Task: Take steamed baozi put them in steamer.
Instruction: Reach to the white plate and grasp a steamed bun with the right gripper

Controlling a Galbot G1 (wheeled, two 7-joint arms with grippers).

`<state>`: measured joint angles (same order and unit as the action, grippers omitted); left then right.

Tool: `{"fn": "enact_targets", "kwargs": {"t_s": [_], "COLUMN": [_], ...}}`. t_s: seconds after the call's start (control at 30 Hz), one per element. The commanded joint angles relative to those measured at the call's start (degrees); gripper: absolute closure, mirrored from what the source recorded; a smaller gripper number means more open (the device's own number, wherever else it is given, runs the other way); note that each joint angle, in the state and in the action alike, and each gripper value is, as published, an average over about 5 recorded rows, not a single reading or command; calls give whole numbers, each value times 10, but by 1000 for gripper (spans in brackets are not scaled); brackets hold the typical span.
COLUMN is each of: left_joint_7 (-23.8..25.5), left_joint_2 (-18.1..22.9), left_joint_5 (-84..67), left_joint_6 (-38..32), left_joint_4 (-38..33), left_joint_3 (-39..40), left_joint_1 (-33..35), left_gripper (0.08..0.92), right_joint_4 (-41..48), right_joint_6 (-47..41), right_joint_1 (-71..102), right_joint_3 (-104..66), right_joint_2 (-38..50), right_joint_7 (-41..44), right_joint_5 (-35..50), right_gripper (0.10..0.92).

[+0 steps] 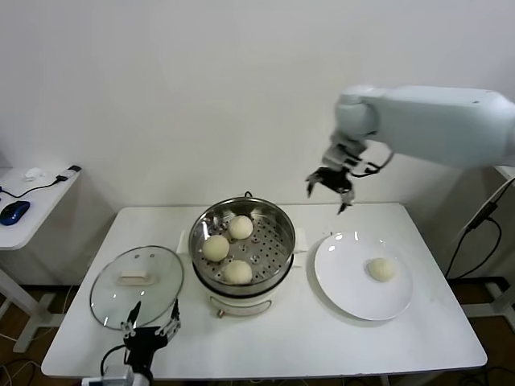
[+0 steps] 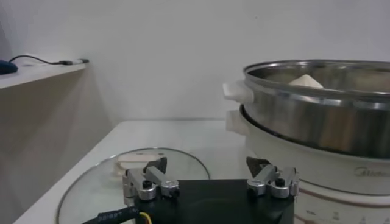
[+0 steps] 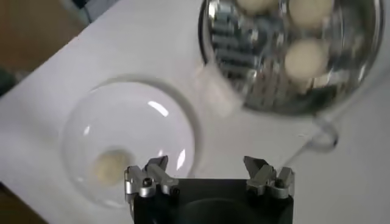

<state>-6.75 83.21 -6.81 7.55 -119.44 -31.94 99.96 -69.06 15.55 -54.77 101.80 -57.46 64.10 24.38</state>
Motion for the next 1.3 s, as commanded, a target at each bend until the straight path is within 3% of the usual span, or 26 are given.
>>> {"fn": "enact_targets", "kwargs": {"t_s": [0.03,0.4,1.3], "left_joint_7": [0,13,12], "left_joint_2": [0,4,11], "left_joint_5": [1,4,13], "left_joint_6": [-1,1,1], "left_joint_4": [0,10,11], "left_joint_3": [0,-5,-11], "left_joint_1": [1,-2,13], "left_gripper": [177,177,177], "right_joint_4": [49,83,191], "right_joint_6": [-174,-227,-219], "right_joint_1": [96,306,422], "right_joint_3": [-4,-168,-259], "right_joint_2": [211,205,107], "right_joint_7": [-5,-37,-73], "right_joint_5": [2,-41,-104], "right_gripper": [203,203,203]}}
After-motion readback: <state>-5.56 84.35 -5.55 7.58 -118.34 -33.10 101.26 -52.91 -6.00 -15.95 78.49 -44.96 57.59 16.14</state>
